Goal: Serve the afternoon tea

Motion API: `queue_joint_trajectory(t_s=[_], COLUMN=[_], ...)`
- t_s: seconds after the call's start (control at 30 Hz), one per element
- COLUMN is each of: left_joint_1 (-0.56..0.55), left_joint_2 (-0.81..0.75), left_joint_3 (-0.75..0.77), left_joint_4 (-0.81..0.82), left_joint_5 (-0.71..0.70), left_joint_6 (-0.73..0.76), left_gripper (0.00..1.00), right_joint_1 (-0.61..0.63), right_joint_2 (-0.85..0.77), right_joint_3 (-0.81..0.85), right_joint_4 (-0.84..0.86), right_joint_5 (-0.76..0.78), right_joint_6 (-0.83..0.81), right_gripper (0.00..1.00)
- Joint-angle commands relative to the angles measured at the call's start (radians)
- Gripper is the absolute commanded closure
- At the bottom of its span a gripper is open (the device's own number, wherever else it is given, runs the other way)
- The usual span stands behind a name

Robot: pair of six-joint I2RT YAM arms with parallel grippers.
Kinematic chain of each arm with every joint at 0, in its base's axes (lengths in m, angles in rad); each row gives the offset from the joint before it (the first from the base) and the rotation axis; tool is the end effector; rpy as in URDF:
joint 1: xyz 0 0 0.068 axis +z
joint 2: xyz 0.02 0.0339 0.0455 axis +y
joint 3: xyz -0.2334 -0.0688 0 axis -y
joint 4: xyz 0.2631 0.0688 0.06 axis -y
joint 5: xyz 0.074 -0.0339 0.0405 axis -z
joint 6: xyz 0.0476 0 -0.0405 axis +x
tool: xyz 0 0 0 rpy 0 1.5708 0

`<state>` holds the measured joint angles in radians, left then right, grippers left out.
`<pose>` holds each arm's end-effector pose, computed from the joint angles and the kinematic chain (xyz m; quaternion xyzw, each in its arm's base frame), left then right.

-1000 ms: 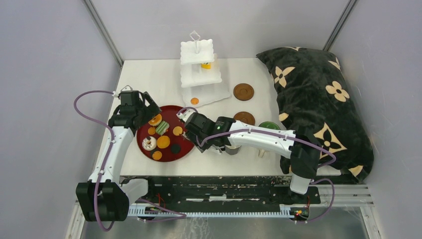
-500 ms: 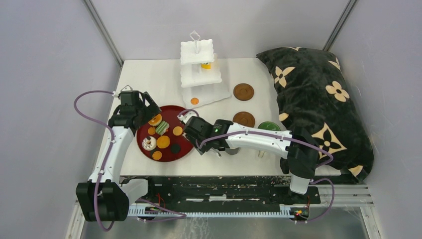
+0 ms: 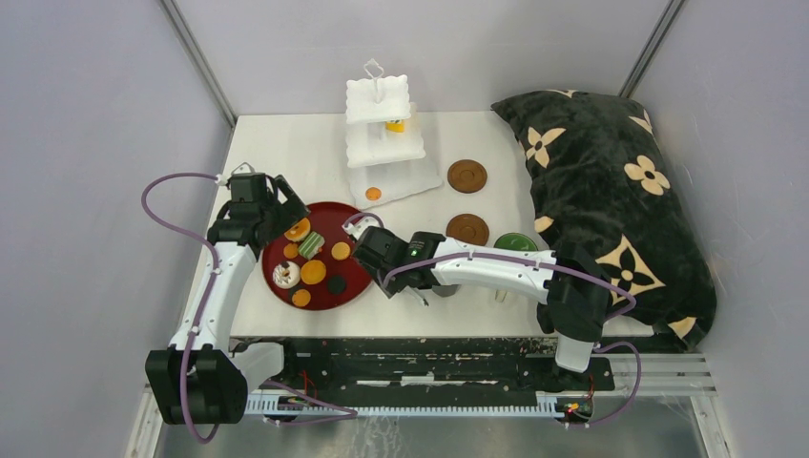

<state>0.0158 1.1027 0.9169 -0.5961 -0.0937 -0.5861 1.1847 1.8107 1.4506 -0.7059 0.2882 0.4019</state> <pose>0.2704 0.0087 0.2466 -0.2906 0.8754 -0.0665 0.3805 0.1634 0.3661 0.1989 -0.3324 0.8995 0.0786 0.2725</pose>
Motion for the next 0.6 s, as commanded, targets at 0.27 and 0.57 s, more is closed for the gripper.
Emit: queue_joint_trajectory(t_s=[0.27, 0.57], left_joint_1=[0.004, 0.004], left_joint_2=[-0.03, -0.018], left_joint_3=[0.019, 0.037], left_joint_4=[0.021, 0.022], left_joint_5=[0.009, 0.013], left_joint_6=[0.026, 0.017], left_gripper=[0.0, 0.0], right_joint_1=[0.006, -0.001], right_joint_2=[-0.006, -0.077], right_joint_3=[0.032, 0.062], right_joint_4=[0.038, 0.011], right_joint_5=[0.008, 0.062], right_joint_6=[-0.028, -0.095], right_gripper=[0.66, 0.72])
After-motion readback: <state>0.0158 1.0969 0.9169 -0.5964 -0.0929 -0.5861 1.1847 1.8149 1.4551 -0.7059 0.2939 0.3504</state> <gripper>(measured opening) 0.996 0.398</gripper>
